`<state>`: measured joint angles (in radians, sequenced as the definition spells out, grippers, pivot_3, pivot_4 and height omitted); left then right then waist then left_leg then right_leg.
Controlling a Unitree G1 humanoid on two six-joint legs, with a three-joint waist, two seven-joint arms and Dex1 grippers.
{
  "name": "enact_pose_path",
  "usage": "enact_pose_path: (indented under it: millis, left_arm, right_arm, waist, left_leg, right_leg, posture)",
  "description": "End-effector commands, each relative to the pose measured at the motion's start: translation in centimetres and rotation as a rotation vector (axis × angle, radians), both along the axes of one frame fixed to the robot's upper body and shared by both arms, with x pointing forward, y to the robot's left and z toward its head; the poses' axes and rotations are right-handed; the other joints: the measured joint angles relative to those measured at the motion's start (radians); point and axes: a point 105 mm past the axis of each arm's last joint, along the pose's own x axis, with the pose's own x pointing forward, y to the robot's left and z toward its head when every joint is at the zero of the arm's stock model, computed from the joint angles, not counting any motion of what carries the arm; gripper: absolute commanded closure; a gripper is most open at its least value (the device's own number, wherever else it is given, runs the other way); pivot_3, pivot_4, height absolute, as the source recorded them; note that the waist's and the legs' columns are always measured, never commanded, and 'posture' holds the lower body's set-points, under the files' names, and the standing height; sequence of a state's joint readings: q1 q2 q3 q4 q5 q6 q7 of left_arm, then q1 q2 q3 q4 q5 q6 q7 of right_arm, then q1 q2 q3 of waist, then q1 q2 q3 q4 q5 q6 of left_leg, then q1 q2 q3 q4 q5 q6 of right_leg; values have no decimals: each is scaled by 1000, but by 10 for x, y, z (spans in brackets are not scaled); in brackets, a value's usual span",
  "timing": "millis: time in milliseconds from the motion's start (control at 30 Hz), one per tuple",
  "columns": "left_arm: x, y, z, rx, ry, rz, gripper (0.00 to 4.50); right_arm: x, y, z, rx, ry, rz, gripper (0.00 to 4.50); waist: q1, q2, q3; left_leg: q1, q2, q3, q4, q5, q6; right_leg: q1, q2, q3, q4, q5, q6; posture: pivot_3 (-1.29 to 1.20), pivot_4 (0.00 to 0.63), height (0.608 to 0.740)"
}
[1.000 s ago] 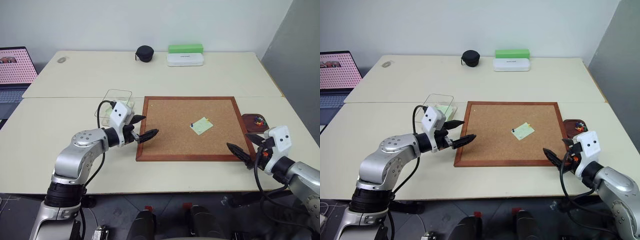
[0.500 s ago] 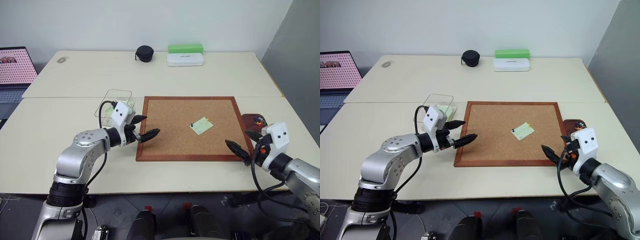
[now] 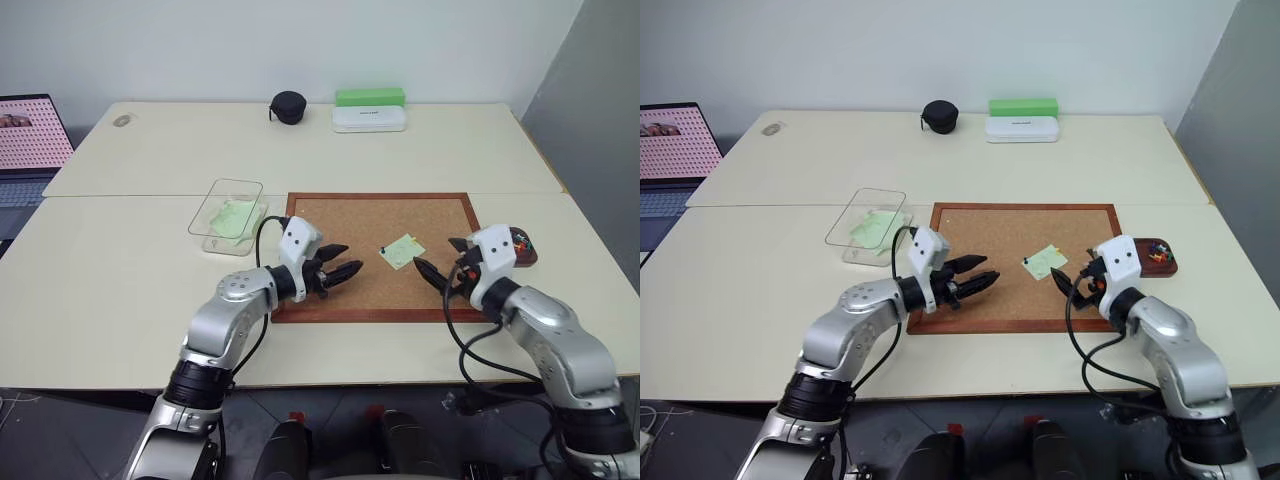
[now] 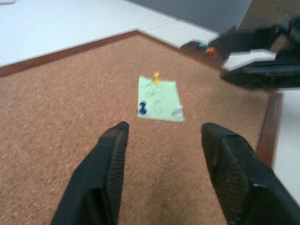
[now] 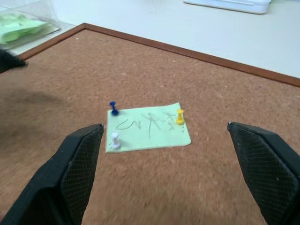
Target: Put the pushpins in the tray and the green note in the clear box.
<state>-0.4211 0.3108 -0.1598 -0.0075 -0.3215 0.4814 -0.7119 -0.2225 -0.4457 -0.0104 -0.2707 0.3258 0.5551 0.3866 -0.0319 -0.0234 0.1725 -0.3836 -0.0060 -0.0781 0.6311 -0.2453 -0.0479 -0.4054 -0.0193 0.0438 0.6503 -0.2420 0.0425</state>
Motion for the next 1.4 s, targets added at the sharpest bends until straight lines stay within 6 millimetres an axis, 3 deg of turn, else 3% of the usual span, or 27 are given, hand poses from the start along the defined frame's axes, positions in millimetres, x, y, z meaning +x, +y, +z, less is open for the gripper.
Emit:
enact_pose_path:
  millis: [33, 300, 500, 700, 800, 933, 1167, 1400]
  left_arm:
    - [8, -4, 13, 10, -87, -13, 2907]
    - [17, -6, 9, 43, -102, -23, 4452]
    - [16, -13, -7, 74, -69, -42, 4494]
    - [14, -15, -44, 163, 40, -59, 4494]
    - [14, -15, -47, 175, 44, -66, 4494]
    - [18, -19, -36, 146, 7, -59, 4494]
    - [21, -21, -28, 125, -18, -42, 4500]
    - [18, -17, -35, 143, 8, -40, 4500]
  right_arm:
    - [14, 2, 13, 4, -70, -19, 0]
    - [31, 11, 11, 16, -76, -17, 0]
    - [42, 14, 6, 13, -76, -19, 0]
    - [54, 15, 1, 35, -64, -38, 0]
    - [59, 13, -5, 35, -40, -52, 0]
    - [64, 12, -9, 46, -28, -64, 0]
    - [68, 12, -13, 43, -22, -63, 1255]
    - [69, 12, -14, 50, -23, -66, 2779]
  waist:
    - [2, 0, 0]
    - [1, 0, 0]
    - [0, 0, 0]
    - [0, 1, -1]
    - [0, 2, -1]
    - [0, 2, -1]
    - [0, 2, -1]
    - [0, 2, -1]
  left_leg:
    - [0, 0, 0, 0, 0, 0]
    - [0, 0, 0, 0, 0, 0]
    - [0, 0, 0, 0, 0, 0]
    - [0, 0, 0, 0, 0, 0]
    - [1, -1, 0, 0, 0, 0]
    - [1, -1, 0, 1, 0, 0]
    - [1, -1, 0, 1, 0, 0]
    - [1, -1, 0, 1, 0, 0]
  right_leg:
    - [0, 0, 0, 0, 0, 0]
    - [0, 0, 0, 0, 1, -1]
    - [0, 0, 0, 0, 1, -2]
    - [0, 0, 0, 1, 1, -2]
    - [0, -1, 0, 1, 1, -2]
    - [0, -1, 0, 1, 1, -2]
    - [0, -1, 0, 2, 1, -2]
    - [0, -1, 0, 3, 1, -2]
  posture:
    - [0, 150, 740]
    - [0, 150, 740]
    - [0, 150, 740]
    - [0, 150, 740]
    - [0, 150, 740]
    - [0, 150, 740]
    - [0, 150, 740]
    - [0, 150, 740]
